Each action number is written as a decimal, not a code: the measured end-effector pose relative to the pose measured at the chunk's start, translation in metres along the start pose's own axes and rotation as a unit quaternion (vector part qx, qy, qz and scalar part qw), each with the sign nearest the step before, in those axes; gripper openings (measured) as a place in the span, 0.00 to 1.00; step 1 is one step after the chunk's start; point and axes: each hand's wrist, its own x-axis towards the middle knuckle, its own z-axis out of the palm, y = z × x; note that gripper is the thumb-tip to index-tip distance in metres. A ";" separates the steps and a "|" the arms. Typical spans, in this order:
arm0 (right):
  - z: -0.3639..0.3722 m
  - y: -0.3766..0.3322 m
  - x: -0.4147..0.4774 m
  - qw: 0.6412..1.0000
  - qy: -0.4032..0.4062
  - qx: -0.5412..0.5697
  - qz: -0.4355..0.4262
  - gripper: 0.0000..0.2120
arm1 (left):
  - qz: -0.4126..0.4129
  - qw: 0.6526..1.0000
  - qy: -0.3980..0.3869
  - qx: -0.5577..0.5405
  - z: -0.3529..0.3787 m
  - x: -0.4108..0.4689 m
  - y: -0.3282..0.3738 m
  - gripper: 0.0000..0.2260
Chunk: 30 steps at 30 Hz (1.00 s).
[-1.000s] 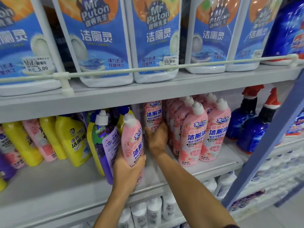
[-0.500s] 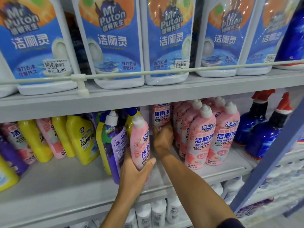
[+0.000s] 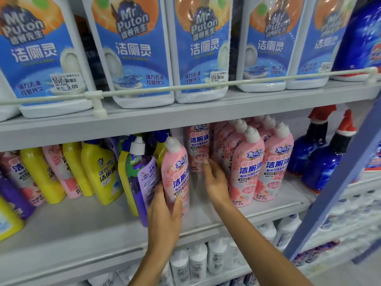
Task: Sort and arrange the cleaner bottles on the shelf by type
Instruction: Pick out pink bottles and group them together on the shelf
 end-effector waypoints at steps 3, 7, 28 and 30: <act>-0.032 -0.018 -0.035 0.996 -0.038 0.074 0.030 0.14 | -0.003 1.000 -0.016 0.017 0.016 0.016 0.006 0.18; -0.063 -0.015 -0.082 0.990 -0.080 0.113 0.039 0.16 | -0.027 0.998 -0.049 0.003 0.042 0.050 0.007 0.18; -0.124 -0.005 -0.105 0.968 -0.107 0.220 0.060 0.41 | -0.078 0.979 -0.171 -0.083 0.115 0.127 0.016 0.18; -0.121 -0.006 -0.104 0.965 -0.119 0.226 0.064 0.45 | -0.091 0.977 -0.179 -0.070 0.118 0.135 0.011 0.21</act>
